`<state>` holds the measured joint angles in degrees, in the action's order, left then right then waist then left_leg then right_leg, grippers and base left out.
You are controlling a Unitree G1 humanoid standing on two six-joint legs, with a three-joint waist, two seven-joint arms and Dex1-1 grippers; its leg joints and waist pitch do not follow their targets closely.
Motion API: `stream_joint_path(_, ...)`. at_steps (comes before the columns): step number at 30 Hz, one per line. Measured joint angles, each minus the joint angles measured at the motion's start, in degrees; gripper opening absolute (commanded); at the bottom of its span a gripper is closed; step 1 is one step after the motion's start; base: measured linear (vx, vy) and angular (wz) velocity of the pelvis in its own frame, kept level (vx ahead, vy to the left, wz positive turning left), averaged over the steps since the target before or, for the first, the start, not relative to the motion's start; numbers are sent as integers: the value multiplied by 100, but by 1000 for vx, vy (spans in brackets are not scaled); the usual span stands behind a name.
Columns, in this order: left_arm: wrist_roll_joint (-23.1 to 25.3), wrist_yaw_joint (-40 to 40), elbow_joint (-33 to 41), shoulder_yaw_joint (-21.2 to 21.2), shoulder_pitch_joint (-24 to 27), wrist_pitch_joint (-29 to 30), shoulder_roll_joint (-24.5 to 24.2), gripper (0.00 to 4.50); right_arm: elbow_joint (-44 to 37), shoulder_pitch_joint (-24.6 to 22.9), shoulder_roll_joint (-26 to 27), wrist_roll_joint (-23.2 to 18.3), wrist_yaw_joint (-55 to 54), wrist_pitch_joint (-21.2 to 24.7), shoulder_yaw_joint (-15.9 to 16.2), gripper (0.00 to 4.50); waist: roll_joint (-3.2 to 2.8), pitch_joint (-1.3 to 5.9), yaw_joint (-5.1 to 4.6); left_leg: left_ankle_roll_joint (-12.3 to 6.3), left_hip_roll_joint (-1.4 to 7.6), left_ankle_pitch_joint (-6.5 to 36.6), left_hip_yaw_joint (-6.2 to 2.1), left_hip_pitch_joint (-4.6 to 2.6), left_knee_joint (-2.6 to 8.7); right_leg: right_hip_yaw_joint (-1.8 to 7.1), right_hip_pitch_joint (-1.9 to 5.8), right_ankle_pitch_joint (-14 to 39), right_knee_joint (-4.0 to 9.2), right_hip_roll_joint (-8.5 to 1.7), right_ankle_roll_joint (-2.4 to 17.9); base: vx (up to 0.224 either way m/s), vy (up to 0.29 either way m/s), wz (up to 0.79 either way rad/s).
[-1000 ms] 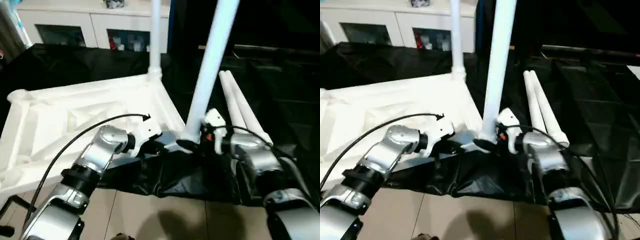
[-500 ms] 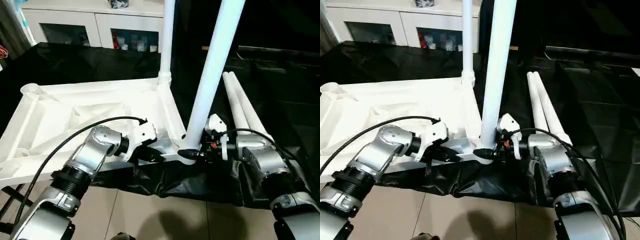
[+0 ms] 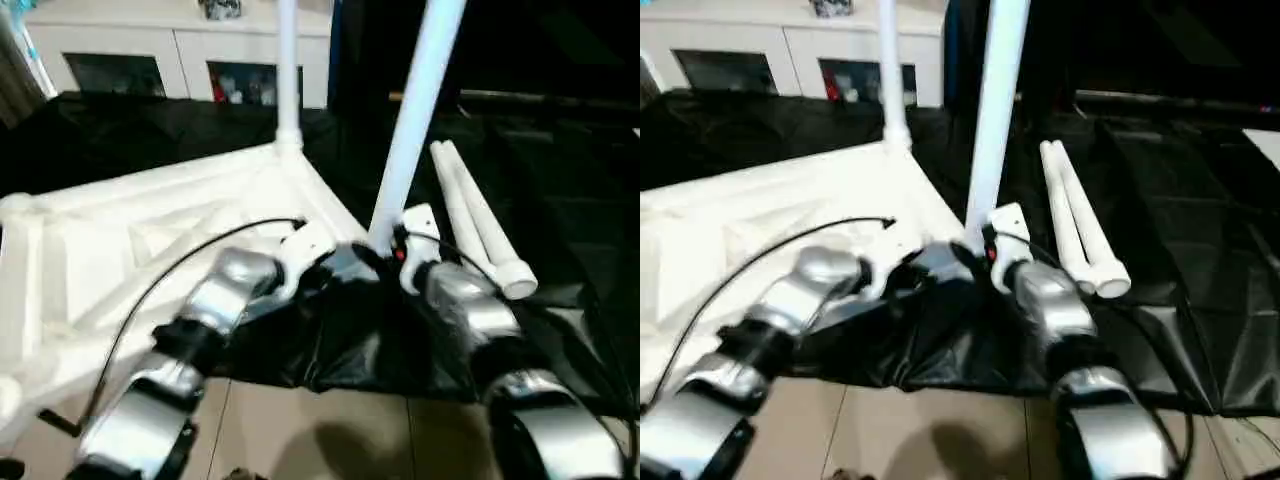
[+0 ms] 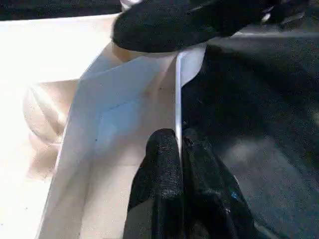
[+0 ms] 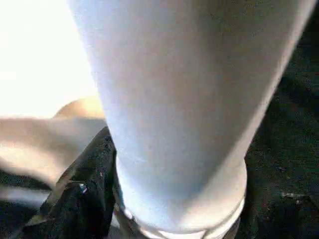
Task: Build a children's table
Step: Rotate leg to tighten
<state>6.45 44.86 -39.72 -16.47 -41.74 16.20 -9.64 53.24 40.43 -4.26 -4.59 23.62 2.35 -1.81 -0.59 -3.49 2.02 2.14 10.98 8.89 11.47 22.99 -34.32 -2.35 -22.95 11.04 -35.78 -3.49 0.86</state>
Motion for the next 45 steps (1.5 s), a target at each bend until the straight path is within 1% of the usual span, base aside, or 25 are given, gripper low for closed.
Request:
stream_joint_path(1,5,-107,-66,23,-45,22,61,0,90,59,73,0,-253,-35,-33,277,0,0,2,0,0,0,0,0,1,-1,0,1,2,0,-2,0,0,0)
stream_joint_path(3,6,-252,-163,55,-101,31,146,0,279,164,192,46,-596,-204,-106,347,-9,5,9,0,0,0,1,4,4,0,1,2,14,0,-3,0,0,0)
stream_joint_path(6,6,-291,-178,93,-114,31,160,0,386,203,257,41,-596,-317,-172,354,-12,6,7,-1,-1,0,2,10,5,1,2,2,31,0,-4,0,0,0)
stream_joint_path(8,6,-257,-176,93,-114,17,149,0,387,203,233,40,-491,-328,-179,383,-13,7,5,-3,-2,1,3,11,9,0,6,2,41,0,-3,0,0,0)
stream_joint_path(10,6,-189,-173,91,-110,-8,131,0,403,203,213,41,-375,-360,-178,391,-13,7,5,-4,-1,2,3,11,11,-1,5,2,43,1,-3,0,0,0)
stream_joint_path(11,3,-120,-145,91,-85,-41,104,0,426,203,181,40,-223,-397,-166,402,-13,7,6,-4,-1,2,3,11,12,-2,5,2,43,1,-3,0,0,0)
stream_joint_path(12,1,-70,-122,91,-66,-60,85,0,431,203,158,36,-109,-402,-163,402,-13,7,7,-4,0,2,3,11,13,-2,5,2,43,1,-4,0,0,0)
stream_joint_path(13,-5,23,-70,91,-31,-87,42,0,433,203,108,17,74,-400,-161,402,-13,7,8,-4,0,2,3,11,14,-3,4,2,43,1,-4,0,0,0)
stream_joint_path(14,-23,260,102,70,80,-140,-70,0,431,199,-37,-5,536,-398,-90,402,-14,7,10,-4,0,2,3,11,16,-3,4,2,44,1,-4,0,0,0)
stream_joint_path(18,-126,857,365,8,250,-267,-316,0,279,68,-403,-23,1776,-389,149,402,-13,6,23,-4,3,1,3,12,17,-8,5,3,43,3,-4,0,0,0)
stream_joint_path(22,-221,1332,529,-49,368,-348,-513,0,-40,-123,-786,-21,2862,-356,425,402,-14,6,64,-4,3,1,3,11,14,-8,6,1,40,2,-2,0,0,0)
stream_joint_path(23,-238,1489,578,-67,403,-366,-564,0,-140,-188,-892,-21,3194,-355,503,402,-14,6,88,-4,3,1,3,11,13,-8,6,1,39,2,-2,0,0,0)
stream_joint_path(27,-326,1956,758,-98,519,-393,-743,0,-443,-313,-1203,-20,4084,-324,734,402,-14,6,135,-4,4,1,3,11,12,-8,5,1,36,2,-2,0,0,0)
stream_joint_path(29,-417,2246,848,-151,577,-393,-860,0,-737,-455,-1352,-47,4523,-229,870,367,-14,6,165,-4,4,1,3,11,12,-9,6,2,39,2,-3,0,0,0)
stream_joint_path(32,-479,2509,887,-187,598,-393,-960,0,-865,-494,-1432,-56,4806,-127,933,362,-13,6,174,-4,4,1,3,12,9,-8,8,2,41,2,-3,0,0,0)
stream_joint_path(35,-500,2637,909,-202,609,-392,-1000,0,-991,-530,-1497,-55,4964,-63,1015,326,-13,6,182,-4,3,1,3,12,6,-7,10,2,41,1,-3,0,0,0)
stream_joint_path(37,-500,2703,909,-210,611,-392,-1006,0,-1033,-558,-1504,-51,5000,-54,1024,323,-13,6,191,-4,4,1,3,12,6,-8,10,2,41,1,-3,0,0,0)
stream_joint_path(38,-499,2719,909,-212,614,-392,-1006,0,-1045,-572,-1504,-48,5004,-57,1025,307,-13,6,198,-4,4,1,3,12,6,-8,10,2,41,1,-3,0,0,0)
stream_joint_path(40,-500,2721,910,-214,623,-393,-1005,0,-1120,-626,-1502,-44,4988,-50,1025,289,-13,6,203,-4,4,1,3,12,6,-8,10,2,41,1,-3,0,0,0)
stream_joint_path(45,-477,2542,913,-212,634,-403,-985,0,-1205,-695,-1452,-5,4713,-33,999,276,-12,6,202,-4,4,1,3,9,5,-8,11,1,37,1,-2,0,0,0)
